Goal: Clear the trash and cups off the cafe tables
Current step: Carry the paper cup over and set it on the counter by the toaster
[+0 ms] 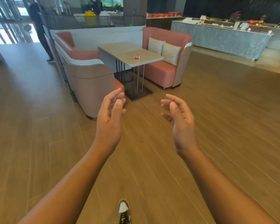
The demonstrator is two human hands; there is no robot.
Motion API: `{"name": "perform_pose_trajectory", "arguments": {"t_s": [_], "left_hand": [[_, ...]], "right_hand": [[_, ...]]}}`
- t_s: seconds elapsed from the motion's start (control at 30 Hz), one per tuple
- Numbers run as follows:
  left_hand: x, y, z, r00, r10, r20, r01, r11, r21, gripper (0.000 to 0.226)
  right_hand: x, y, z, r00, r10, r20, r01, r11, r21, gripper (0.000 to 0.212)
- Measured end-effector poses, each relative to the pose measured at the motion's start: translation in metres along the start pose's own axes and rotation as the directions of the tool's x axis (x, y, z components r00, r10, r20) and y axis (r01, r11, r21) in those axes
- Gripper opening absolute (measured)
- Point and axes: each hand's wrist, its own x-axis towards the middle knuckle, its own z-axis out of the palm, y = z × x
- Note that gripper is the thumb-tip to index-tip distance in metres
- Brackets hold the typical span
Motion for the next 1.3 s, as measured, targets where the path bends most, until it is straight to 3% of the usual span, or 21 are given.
{"name": "perform_pose_trajectory", "arguments": {"t_s": [0.47, 0.73, 0.83, 0.97, 1.3], "left_hand": [[0.296, -0.149, 0.027, 0.997, -0.034, 0.068, 0.038, 0.998, -0.058, 0.037], [0.428, -0.240, 0.070, 0.996, -0.051, 0.073, 0.054, 0.998, -0.036, 0.055], [0.486, -0.275, 0.093, 0.997, -0.056, 0.062, 0.056, 0.998, -0.012, 0.058], [0.573, -0.320, 0.129, 0.997, -0.062, 0.050, 0.063, 0.998, -0.002, 0.047], [0.751, -0.408, 0.188, 0.997, -0.071, 0.008, 0.071, 0.997, -0.018, 0.047]], "right_hand": [[0.285, 0.118, 0.085, 0.999, -0.003, -0.043, 0.004, 1.000, 0.013, 0.037], [0.428, 0.202, 0.098, 0.998, 0.008, -0.061, -0.008, 1.000, 0.007, 0.049], [0.493, 0.235, 0.099, 0.998, 0.020, -0.061, -0.020, 1.000, -0.002, 0.045], [0.595, 0.272, 0.099, 0.998, 0.045, -0.043, -0.045, 0.999, -0.001, 0.035], [0.814, 0.336, 0.112, 0.998, 0.060, 0.009, -0.060, 0.998, -0.007, 0.042]]}}
